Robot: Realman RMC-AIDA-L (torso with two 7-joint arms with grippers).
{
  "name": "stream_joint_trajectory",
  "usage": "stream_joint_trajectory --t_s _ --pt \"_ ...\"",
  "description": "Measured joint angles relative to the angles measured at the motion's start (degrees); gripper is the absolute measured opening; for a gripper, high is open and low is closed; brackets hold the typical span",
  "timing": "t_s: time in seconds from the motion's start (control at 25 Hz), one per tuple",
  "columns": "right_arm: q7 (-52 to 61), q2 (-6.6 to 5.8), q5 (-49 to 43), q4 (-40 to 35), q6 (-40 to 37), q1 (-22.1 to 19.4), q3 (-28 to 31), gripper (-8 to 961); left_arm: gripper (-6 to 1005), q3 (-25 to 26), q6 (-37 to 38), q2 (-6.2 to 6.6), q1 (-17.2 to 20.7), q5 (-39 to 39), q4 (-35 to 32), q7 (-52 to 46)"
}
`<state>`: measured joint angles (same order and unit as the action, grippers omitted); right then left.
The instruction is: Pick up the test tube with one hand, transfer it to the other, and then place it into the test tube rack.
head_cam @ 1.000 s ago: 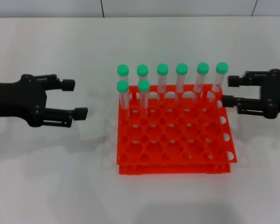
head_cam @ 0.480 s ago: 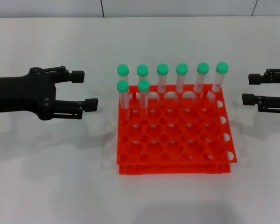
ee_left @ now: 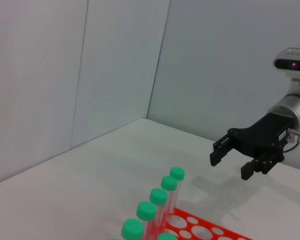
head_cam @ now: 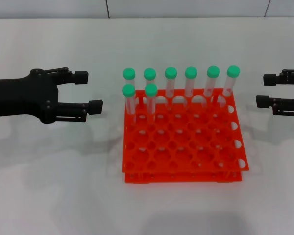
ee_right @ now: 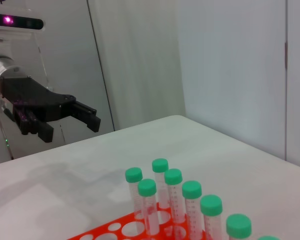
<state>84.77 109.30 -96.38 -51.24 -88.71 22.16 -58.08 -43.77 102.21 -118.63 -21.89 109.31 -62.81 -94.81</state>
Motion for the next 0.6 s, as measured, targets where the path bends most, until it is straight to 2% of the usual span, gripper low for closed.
stream_joint_trajectory --t_s 0.6 --pt "-0.04 0.39 -0.04 0.40 0.30 -0.36 0.07 615 886 -0.02 0.25 0.23 -0.39 0.04 -0.03 -0.43"
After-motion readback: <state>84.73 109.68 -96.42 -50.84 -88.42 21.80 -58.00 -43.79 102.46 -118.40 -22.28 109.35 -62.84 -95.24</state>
